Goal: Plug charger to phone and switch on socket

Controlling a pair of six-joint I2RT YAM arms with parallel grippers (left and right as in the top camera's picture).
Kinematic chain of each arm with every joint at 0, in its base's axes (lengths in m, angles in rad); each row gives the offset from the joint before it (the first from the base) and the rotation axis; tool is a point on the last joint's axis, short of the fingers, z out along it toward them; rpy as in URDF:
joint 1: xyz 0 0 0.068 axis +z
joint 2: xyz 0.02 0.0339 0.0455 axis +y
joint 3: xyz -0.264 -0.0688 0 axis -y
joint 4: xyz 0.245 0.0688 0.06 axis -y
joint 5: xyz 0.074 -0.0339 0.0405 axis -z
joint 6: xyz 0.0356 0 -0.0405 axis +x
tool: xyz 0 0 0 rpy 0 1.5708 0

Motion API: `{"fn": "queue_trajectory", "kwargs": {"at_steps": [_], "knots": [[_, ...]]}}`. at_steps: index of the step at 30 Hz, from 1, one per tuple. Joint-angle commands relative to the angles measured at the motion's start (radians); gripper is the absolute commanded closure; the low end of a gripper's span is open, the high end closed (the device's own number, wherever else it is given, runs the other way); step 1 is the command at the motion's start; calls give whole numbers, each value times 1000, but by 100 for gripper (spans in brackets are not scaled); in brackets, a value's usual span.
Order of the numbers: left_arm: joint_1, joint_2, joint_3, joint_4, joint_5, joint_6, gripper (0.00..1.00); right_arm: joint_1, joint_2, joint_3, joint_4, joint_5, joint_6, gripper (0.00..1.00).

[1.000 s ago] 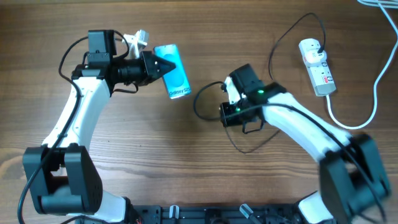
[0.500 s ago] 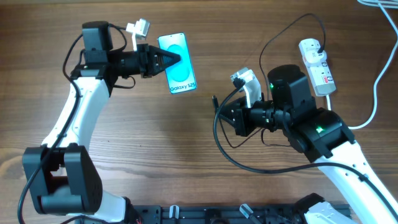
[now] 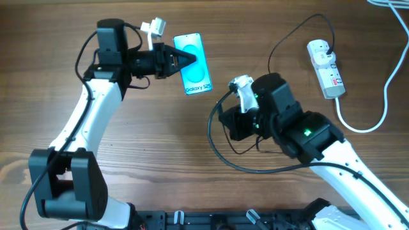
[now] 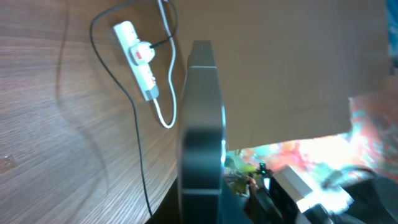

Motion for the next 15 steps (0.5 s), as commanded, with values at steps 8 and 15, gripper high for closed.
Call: {"fn": "queue_trajectory", "kwargs": {"at_steps": [8,15], "knots": [[-140,-2,4,8,-179,-21,96,61,13,17,-5,168,77,96],[-125,-2,4,23,-169,-125,96,61,50,17,-16,174,86,95]]}}
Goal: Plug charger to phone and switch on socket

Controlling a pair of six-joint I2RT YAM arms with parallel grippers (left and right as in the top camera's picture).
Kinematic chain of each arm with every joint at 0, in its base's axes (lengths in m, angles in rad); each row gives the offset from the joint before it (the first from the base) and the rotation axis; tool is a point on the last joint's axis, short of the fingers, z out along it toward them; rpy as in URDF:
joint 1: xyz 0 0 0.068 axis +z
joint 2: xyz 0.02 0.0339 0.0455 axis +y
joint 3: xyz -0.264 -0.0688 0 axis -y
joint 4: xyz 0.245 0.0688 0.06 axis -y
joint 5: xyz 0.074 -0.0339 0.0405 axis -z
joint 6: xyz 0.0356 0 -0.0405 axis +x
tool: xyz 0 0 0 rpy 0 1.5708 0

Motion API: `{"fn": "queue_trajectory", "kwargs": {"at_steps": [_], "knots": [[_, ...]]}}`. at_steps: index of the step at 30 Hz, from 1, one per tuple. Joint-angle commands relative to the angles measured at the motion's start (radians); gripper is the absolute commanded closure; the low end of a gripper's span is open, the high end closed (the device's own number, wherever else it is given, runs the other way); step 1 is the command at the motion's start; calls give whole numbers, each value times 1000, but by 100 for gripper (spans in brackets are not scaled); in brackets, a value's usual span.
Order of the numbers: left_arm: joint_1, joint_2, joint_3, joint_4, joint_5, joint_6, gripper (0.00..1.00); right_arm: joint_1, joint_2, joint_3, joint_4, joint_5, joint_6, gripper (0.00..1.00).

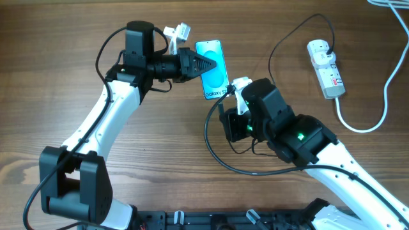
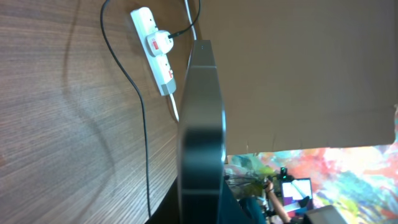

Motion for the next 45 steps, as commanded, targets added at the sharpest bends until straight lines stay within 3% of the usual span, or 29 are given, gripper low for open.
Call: {"fn": "queue_trajectory", "kwargs": {"at_steps": [1,6,11,23,45], "knots": [[14,-2,4,21,18,-64,96,3,45,17,-10,26,39,96],[14,-2,4,20,26,-56,96,3,62,17,0,11,42,96],[14,-2,4,1,39,45,96,3,61,24,5,5,37,96],[11,-2,4,-19,52,95,96,3,61,32,26,-6,35,96],[11,-2,4,-45,67,97,96,3,61,32,57,-9,38,96]]}}
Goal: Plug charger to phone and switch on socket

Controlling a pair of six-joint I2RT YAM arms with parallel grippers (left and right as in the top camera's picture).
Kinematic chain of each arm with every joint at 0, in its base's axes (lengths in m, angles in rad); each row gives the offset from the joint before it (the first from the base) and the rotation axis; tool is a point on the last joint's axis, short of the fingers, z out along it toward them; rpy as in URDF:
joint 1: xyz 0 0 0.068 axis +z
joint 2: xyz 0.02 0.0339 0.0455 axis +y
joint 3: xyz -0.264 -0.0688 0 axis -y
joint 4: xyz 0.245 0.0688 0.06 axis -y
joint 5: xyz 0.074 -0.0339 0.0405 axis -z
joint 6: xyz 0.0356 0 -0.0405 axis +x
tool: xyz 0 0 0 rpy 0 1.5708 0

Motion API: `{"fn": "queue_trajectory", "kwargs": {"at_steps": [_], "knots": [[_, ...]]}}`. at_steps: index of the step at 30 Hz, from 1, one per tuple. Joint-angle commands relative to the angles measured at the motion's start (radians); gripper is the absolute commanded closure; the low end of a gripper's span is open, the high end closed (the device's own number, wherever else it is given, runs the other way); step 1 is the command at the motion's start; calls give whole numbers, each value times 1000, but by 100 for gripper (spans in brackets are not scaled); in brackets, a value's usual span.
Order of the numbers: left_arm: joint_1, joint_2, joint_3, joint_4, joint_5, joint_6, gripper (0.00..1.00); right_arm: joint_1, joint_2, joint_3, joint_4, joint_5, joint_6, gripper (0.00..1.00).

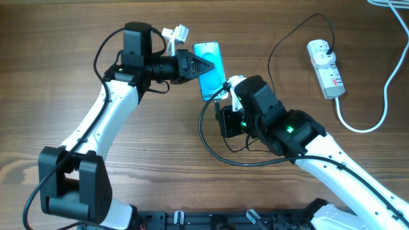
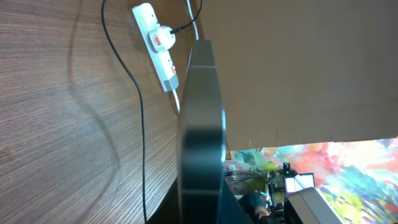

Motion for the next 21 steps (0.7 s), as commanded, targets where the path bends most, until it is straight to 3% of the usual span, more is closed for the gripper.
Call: {"fn": "queue_trajectory", "kwargs": {"at_steps": [1,21], "knots": [[1,-2,4,2,50,27,96,3,1,32,11,-5,6,96],[1,-2,4,3,77,28,96,3,1,32,9,-29,5,96]]}}
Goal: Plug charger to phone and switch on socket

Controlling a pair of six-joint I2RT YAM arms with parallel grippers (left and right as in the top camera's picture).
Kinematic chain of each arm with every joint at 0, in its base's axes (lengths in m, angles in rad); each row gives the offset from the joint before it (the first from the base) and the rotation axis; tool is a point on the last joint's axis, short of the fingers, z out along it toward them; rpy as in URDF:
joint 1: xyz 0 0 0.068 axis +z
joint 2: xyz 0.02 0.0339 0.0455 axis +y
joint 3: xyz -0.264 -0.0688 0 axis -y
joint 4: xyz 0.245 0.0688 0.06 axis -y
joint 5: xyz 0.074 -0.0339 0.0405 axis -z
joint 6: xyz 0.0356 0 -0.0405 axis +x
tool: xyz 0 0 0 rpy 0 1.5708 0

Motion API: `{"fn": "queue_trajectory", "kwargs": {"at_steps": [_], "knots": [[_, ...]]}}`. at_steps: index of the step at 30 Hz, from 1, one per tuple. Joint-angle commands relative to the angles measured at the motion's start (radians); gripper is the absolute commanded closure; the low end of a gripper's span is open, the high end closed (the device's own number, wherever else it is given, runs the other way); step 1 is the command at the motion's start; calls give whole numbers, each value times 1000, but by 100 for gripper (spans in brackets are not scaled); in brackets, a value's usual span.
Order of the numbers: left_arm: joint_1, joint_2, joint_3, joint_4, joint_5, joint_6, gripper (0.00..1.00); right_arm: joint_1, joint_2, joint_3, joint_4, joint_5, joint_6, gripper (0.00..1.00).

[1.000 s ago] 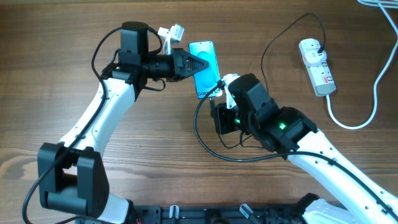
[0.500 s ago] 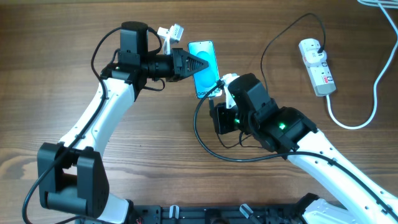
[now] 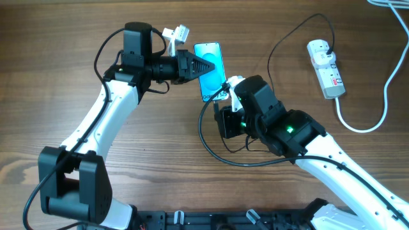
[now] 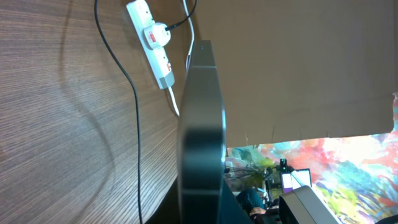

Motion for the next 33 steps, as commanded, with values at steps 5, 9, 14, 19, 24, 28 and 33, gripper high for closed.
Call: {"fn": "queue_trajectory", "kwargs": {"at_steps": [5,9,14,19,24,28,33], "knots": [[1,-2,4,2,74,63,96,2,1,32,14,-5,3,96],[1,-2,4,-5,80,73,96,2,1,32,23,-6,3,95],[1,-2,4,-9,80,76,96,2,1,32,29,2,3,96],[1,-2,4,-21,80,83,96,2,1,34,32,13,2,96],[1,-2,4,-53,84,103,96,2,1,34,39,21,2,96],[1,-2,4,-68,85,102,96,2,1,34,52,33,-2,96],[1,-2,4,-74,120,102,96,2,1,34,76,32,0,96]]}}
